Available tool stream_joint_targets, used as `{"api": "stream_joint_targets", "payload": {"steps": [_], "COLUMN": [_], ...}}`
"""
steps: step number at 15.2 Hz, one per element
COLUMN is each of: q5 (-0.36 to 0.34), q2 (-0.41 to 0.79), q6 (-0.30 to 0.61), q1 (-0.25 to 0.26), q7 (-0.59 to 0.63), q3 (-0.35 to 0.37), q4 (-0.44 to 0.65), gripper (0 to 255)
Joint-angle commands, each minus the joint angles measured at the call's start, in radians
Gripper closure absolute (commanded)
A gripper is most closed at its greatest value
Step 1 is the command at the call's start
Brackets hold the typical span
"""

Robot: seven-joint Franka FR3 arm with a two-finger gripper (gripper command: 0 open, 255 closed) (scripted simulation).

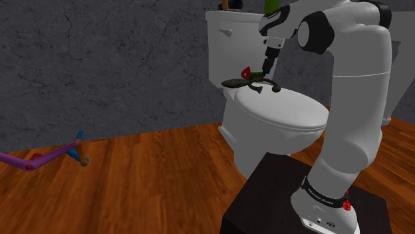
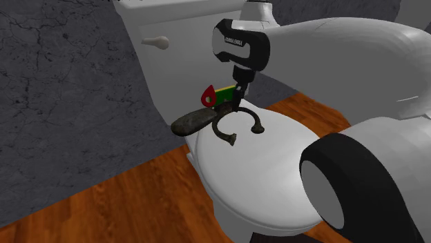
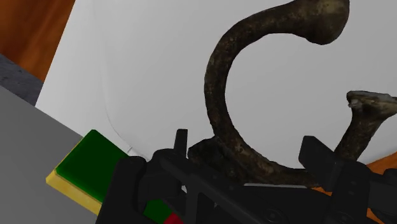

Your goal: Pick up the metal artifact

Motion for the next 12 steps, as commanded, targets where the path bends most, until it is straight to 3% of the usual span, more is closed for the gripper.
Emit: {"api": "stream_joint_targets", "payload": {"steps": [1,9,10,12], "q5": [0.030,0.045,0.043,0.042], "q2": [0.037,0.050,0.046,0.044], "q6": [0.004,0.084,0.085,0.087], "q1": [-0.024,-0.019,-0.016,-0.015], "q7": [-0.022,-0.039,-0.037,-0.036], "q3": [0.008,0.016,0.016,0.015], "q4": [0.024,-0.049,-0.053,-0.056], "gripper": [0,0,255,255]}}
